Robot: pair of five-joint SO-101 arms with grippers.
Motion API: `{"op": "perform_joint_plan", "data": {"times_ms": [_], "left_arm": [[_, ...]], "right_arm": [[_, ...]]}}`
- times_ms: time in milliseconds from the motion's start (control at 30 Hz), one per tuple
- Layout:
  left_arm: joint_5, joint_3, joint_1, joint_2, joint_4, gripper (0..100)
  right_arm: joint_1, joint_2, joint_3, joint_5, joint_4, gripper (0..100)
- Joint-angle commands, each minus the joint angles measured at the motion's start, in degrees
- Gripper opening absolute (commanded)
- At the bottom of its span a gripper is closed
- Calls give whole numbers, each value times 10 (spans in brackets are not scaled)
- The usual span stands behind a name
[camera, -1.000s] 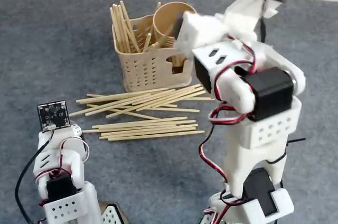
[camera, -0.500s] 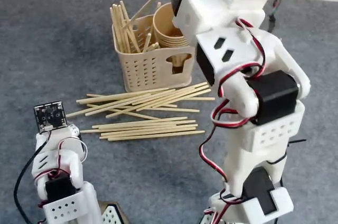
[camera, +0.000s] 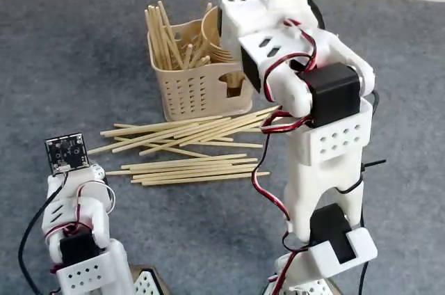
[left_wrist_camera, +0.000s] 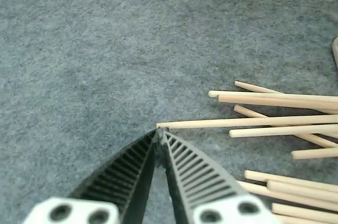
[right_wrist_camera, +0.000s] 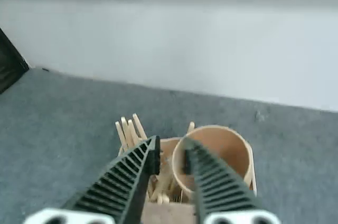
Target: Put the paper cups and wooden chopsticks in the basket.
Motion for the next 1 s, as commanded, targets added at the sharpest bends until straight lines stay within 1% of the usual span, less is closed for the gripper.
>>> {"op": "perform_joint_plan", "data": {"times_ms": [0,67,333,400,500,600,767,867,967], "left_arm": [[-4,7,-7,-4,-12,8],[-4,7,-7,-4,-12,8],[-4,8,-7,-4,-12,8],[-4,8,-7,-4,-12,8],[-4,9,-7,-4,-12,8],[-4,9,-7,-4,-12,8],[-4,9,-6,-4,-12,8],[-4,9,-6,-4,-12,8],[-4,9,-5,-4,-12,8]], "right_arm": [[-12,-5,-25,-24,22,190],[-14,-8,-27,-34,45,190],[-25,-52,-39,-36,170,190],[-17,-64,-32,-36,170,190],[27,-84,36,-36,169,187],[33,-102,124,-39,169,187],[60,-138,265,-98,167,187],[93,-145,316,-100,167,187],[130,-144,357,-102,134,187]]}}
